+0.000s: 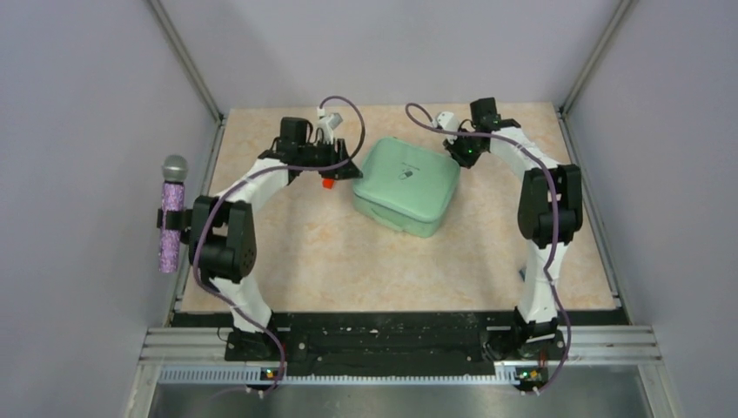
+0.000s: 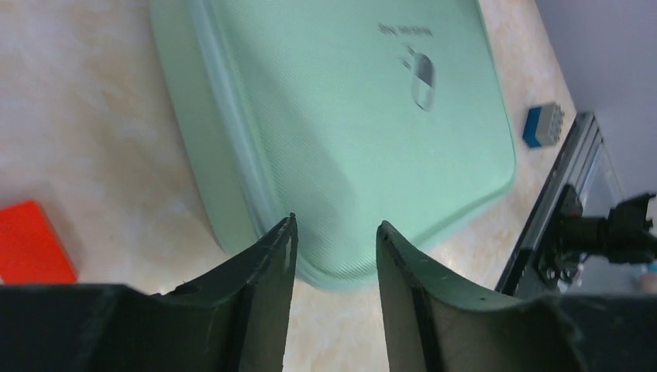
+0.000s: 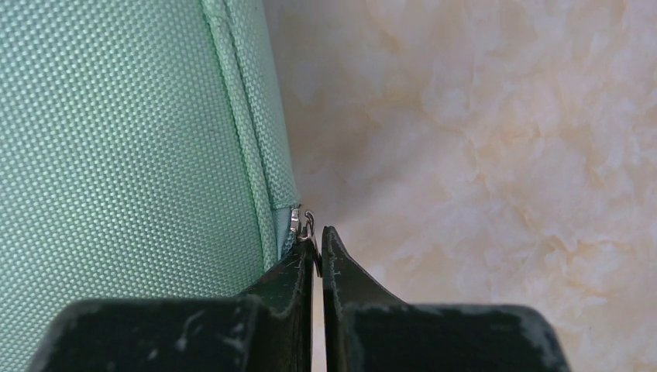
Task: Organize the medicine kit
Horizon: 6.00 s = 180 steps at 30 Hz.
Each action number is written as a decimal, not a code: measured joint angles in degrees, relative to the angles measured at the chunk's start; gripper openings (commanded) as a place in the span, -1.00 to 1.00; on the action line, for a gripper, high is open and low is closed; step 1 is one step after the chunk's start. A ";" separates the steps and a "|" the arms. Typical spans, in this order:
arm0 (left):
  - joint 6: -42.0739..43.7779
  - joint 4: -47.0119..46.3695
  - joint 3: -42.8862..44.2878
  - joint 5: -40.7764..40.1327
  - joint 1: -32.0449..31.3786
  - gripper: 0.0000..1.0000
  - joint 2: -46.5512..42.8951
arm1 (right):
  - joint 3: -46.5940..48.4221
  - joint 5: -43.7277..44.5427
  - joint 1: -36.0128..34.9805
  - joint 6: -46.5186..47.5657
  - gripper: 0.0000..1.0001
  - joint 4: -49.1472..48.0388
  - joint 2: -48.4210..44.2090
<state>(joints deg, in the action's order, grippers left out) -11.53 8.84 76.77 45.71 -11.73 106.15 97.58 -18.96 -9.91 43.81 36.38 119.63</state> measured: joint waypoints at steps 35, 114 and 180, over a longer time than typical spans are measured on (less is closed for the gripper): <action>-7.02 -9.75 16.96 4.87 -1.55 0.03 19.43 | -7.34 -13.46 -8.92 14.56 -1.00 -19.02 -0.20; -9.27 -5.40 21.42 9.60 -4.13 -1.00 25.46 | -34.36 -11.61 -6.45 34.75 -1.00 -3.91 -28.24; 3.41 0.26 5.92 4.13 -3.06 -0.89 11.56 | -23.06 -9.79 -2.97 5.20 -1.00 -11.63 -15.37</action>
<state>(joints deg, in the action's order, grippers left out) -8.12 9.10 82.70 49.84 -14.79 117.71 74.52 -28.75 -12.88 49.01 24.75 104.27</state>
